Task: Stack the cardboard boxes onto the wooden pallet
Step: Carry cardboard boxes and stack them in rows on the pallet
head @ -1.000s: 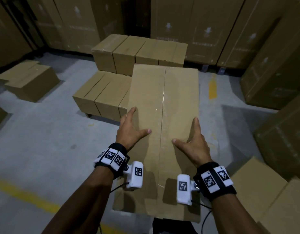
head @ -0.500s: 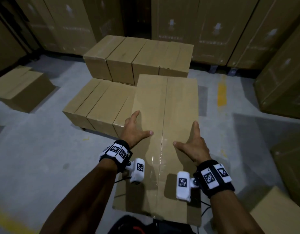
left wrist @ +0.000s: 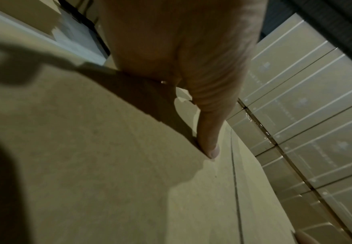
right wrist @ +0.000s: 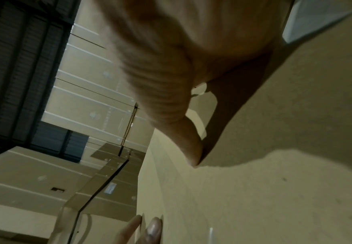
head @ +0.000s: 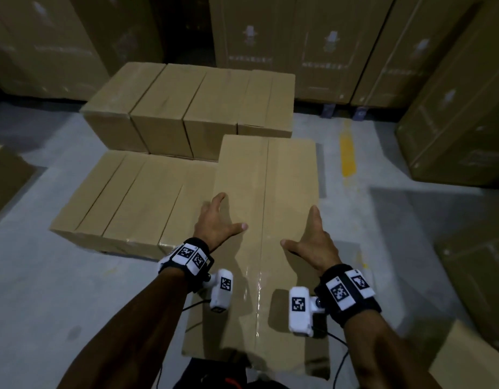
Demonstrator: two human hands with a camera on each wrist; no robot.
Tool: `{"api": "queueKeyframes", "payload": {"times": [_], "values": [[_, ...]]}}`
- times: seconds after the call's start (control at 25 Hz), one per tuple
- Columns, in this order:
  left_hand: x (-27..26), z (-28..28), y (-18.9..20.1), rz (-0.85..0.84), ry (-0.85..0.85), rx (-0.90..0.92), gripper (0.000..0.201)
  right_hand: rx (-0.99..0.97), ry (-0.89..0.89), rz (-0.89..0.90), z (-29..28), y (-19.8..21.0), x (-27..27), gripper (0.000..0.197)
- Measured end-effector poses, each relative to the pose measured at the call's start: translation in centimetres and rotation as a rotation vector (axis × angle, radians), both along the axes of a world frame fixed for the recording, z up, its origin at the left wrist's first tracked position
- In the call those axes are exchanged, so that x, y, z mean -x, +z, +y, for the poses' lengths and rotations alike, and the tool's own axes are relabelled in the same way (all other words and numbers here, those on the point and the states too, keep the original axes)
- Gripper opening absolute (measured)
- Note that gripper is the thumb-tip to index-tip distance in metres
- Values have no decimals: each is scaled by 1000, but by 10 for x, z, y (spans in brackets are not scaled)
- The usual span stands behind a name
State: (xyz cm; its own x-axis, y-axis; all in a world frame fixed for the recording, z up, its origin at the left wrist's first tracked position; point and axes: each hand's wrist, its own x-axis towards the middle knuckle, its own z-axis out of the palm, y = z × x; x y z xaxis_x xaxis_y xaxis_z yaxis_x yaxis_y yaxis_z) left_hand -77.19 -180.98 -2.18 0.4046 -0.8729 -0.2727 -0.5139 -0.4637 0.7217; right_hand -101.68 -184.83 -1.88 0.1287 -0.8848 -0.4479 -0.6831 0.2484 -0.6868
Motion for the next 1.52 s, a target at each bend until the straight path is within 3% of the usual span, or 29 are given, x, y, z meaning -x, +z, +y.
{"api": "queueKeyframes", "payload": {"times": [0.28,0.48,0.64,1.12,1.52], "values": [[-63,-119,-48,75,-124,-130,102,-114,-99,-4,-107,-51,-58,125],[-92,-164,-92,98,-135,-229,105,-200,-115,-7,-150,-96,-84,127],[-103,-187,-121,98,-186,-269,104,-234,-160,-82,-166,-128,-95,127],[-116,-240,-168,74,-239,-290,106,-269,-219,27,-217,-175,-109,125],[-115,-219,-178,13,-265,-268,93,-235,-249,41,-189,-180,-112,98]]}}
